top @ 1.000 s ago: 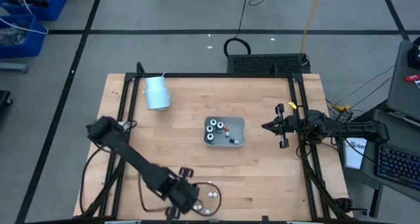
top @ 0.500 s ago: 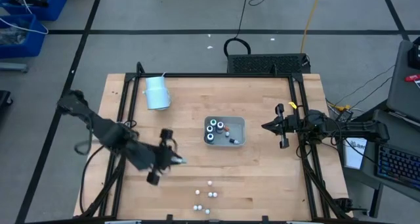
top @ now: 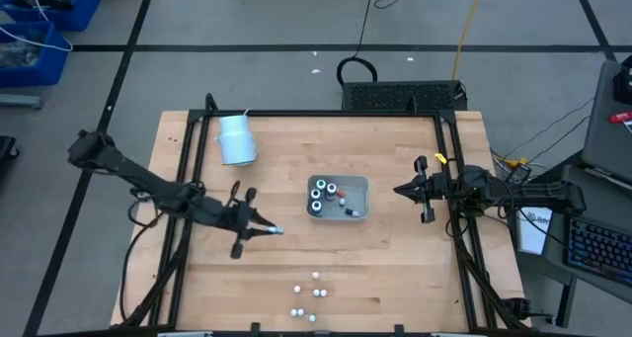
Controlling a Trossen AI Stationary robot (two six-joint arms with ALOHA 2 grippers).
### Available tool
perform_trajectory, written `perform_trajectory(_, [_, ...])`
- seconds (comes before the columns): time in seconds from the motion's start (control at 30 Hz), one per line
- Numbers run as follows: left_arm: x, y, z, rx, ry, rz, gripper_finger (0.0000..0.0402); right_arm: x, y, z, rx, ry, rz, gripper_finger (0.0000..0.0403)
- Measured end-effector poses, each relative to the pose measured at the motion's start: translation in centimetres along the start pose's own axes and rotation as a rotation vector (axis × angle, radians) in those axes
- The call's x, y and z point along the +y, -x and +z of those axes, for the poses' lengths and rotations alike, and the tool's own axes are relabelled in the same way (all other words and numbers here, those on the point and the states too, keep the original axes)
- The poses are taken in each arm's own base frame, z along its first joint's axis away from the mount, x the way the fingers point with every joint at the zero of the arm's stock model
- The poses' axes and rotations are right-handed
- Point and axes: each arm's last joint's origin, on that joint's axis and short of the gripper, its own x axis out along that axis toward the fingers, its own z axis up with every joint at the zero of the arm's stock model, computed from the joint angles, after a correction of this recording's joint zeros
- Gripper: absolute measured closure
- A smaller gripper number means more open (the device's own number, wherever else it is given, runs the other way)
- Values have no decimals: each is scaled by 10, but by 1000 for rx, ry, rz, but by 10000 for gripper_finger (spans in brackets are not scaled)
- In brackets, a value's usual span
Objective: Pick & Place food coloring
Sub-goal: Put the small black food coloring bottle into the bin
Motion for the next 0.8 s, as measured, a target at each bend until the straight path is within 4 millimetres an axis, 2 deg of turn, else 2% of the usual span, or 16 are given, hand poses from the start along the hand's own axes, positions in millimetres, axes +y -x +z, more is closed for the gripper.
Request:
perform_trajectory(0.17, [14,-3,-31,-60,46,-6,339,0,0,0,0,0,0,403])
perform_trajectory(0.37, [30,-5,-35,-69,219,73,339,0,0,0,0,4,0,403])
perform_trajectory(0.53, [35,-17,-12,-92,238,112,339,0,0,0,0,11,-5,403])
perform_trajectory(0.8, [45,-69,55,99,159,195,339,0,0,1,-11,9,-5,403])
